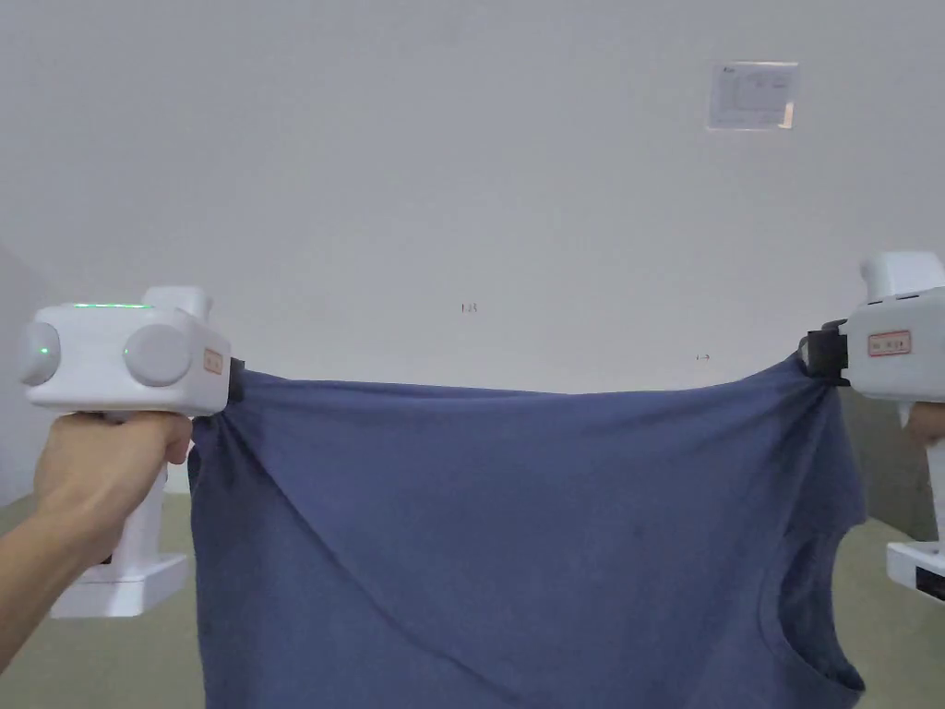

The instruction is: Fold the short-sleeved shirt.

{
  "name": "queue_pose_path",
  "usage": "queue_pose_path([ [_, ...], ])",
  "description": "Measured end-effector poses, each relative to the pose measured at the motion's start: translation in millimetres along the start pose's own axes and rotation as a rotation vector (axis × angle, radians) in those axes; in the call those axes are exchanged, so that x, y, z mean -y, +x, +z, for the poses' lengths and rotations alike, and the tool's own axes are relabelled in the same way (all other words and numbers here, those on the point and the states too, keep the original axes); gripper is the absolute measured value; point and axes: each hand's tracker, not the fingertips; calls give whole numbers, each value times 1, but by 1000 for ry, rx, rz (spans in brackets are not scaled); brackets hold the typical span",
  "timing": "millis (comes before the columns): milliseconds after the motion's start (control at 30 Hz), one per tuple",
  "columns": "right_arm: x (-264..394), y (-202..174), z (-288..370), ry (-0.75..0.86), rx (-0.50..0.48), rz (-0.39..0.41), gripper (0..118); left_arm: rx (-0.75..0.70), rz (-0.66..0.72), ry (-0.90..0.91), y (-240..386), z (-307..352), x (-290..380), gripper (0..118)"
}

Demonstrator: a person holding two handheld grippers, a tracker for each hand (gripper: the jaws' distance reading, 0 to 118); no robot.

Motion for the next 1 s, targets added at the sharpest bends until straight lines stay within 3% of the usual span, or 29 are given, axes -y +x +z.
queue_pose_path([
  [167, -19, -12, -16, 18, 13, 5, 2, -48, -73, -17, -5, -10, -16, 0],
  [600, -67, -26, -105, 14, 39, 13, 2, -59, 17, -11, -9, -65, -56, 0],
  [833, -93, -26, -164, 24, 72, 60, 2, -97, -8, 3, 4, -114, -89, 0],
  [1000, -106, -28, -214, 35, 81, 47, 2, -127, -9, 19, 14, -157, -104, 0],
])
